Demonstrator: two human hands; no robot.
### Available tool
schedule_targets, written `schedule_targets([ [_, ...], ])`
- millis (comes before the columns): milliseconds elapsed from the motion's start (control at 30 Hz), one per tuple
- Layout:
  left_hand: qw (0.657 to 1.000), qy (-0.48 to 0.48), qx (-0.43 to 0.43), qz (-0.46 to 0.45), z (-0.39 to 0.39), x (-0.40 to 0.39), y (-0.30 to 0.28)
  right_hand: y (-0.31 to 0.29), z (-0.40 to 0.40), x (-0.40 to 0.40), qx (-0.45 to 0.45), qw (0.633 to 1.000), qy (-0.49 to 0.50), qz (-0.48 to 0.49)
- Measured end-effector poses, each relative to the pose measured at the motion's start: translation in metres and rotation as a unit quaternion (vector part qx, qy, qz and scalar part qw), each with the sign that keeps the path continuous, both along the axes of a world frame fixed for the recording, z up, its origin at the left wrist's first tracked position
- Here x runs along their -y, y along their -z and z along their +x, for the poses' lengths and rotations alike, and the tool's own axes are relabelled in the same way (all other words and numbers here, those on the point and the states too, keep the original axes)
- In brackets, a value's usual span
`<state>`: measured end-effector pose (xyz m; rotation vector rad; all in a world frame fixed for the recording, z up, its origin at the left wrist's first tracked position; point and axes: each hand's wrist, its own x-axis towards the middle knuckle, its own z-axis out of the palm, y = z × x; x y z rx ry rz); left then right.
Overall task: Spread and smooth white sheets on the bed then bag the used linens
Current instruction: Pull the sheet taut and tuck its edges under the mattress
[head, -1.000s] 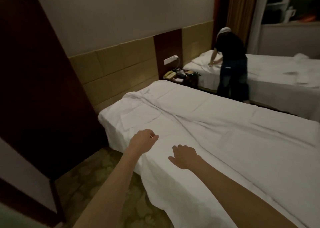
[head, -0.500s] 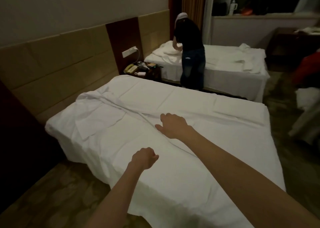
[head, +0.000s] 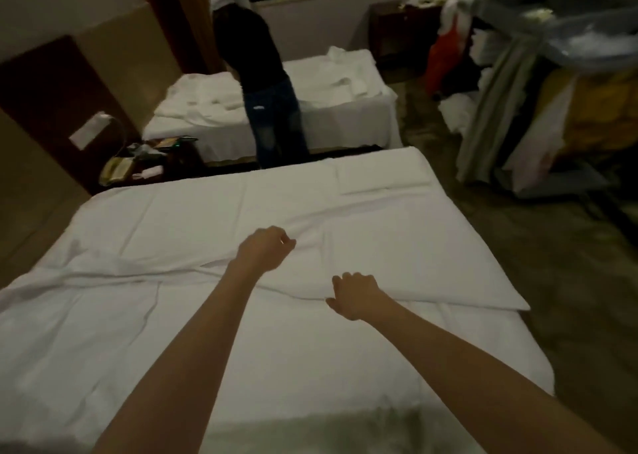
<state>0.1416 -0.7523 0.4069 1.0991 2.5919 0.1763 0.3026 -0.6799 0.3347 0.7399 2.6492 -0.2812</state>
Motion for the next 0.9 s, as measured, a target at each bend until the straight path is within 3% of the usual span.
schedule_targets([
  [133,0.998,0.053,0.036,-0.012,0.002,-0.034,0.030,-0.003,-0.007,-0.027,-0.030,0.997,0.064,-0.018],
  [300,0.986,0.099,0.098,-0.090,0.023,-0.057,0.101,0.015,-0.013,-0.065,-0.019,0.995,0.095,-0.033],
  [433,0.978,0.060,0.164,-0.115,0.032,-0.071,0.152,0.069,-0.006,-0.083,0.024,0.992,0.097,-0.078],
  [567,0.957,-0.054,0.274,-0.081,0.029,-0.085,0.217,0.144,0.003,-0.099,0.078,0.978,0.110,-0.157],
  [667,0.894,-0.198,0.402,-0.017,0.030,-0.098,0.264,0.199,0.005,-0.116,0.102,0.957,0.148,-0.226],
  [800,0.763,-0.372,0.526,0.052,0.023,-0.116,0.323,0.265,-0.004,-0.143,0.078,0.910,0.263,-0.312],
  [867,0.691,-0.453,0.554,0.106,0.012,-0.125,0.357,0.296,-0.013,-0.158,0.034,0.859,0.357,-0.365],
  [900,0.658,-0.486,0.560,0.134,0.007,-0.129,0.374,0.311,-0.018,-0.165,-0.001,0.815,0.416,-0.404],
])
